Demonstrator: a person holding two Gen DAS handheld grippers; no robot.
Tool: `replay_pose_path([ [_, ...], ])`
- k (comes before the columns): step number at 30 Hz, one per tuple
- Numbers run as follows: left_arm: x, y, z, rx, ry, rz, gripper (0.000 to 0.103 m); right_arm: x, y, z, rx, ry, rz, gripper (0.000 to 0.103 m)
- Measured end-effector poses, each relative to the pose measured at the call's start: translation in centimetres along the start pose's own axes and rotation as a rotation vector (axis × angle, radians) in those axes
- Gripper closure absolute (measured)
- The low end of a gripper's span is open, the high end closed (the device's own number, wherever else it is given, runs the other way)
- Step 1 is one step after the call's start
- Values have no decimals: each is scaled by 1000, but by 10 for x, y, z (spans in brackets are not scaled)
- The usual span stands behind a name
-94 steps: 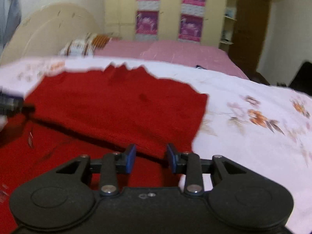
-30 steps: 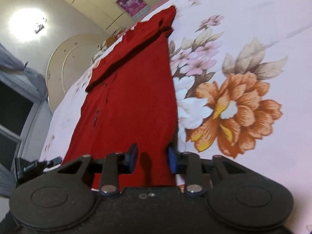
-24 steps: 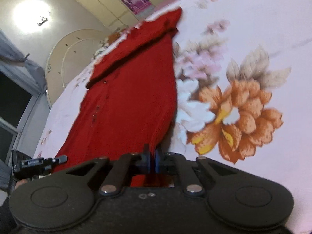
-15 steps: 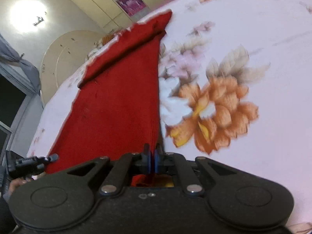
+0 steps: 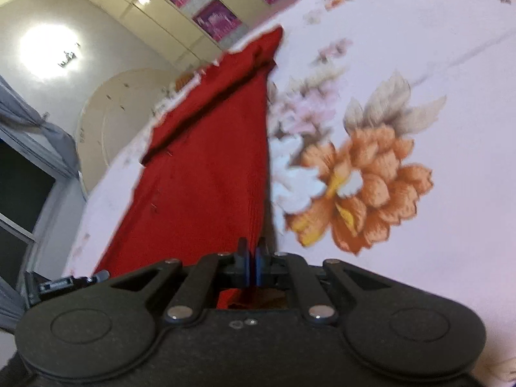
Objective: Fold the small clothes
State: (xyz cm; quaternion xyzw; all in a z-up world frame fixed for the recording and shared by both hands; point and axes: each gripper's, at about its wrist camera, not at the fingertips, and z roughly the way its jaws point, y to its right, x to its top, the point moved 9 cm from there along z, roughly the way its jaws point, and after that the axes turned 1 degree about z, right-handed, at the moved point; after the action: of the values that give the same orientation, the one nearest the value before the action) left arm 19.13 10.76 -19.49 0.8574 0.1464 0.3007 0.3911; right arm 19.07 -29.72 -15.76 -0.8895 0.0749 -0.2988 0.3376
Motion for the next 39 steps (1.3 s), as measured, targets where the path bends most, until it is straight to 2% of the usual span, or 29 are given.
replay_pose_path([
  [8,46,38,-6,-137,99,-34,99,40,-32,-13,64,79,-53,99],
  [10,68,46,-3,-159,128,-38,99,59,-41,-14,82,107,-62,99],
  [16,149,51,25,-163,206,-81,99,143,-52,3,100,202,-4,99],
  [20,202,49,69,-115,217,-96,99,206,-55,41,130,216,42,99],
  [23,237,44,108,-60,200,-88,99,241,-53,77,127,195,46,99],
  [26,268,31,143,-3,188,-112,99,275,-35,124,105,153,104,99],
  [30,295,13,184,66,158,-137,99,294,1,177,85,104,205,99],
  [34,305,1,219,113,121,-144,99,299,30,217,87,68,298,98],
  [36,310,-3,230,90,143,-178,98,301,37,232,130,59,329,93],
  [38,314,-6,239,51,166,-233,98,306,42,236,144,105,343,73],
  [39,315,-7,245,45,174,-240,91,310,44,238,156,118,356,67],
])
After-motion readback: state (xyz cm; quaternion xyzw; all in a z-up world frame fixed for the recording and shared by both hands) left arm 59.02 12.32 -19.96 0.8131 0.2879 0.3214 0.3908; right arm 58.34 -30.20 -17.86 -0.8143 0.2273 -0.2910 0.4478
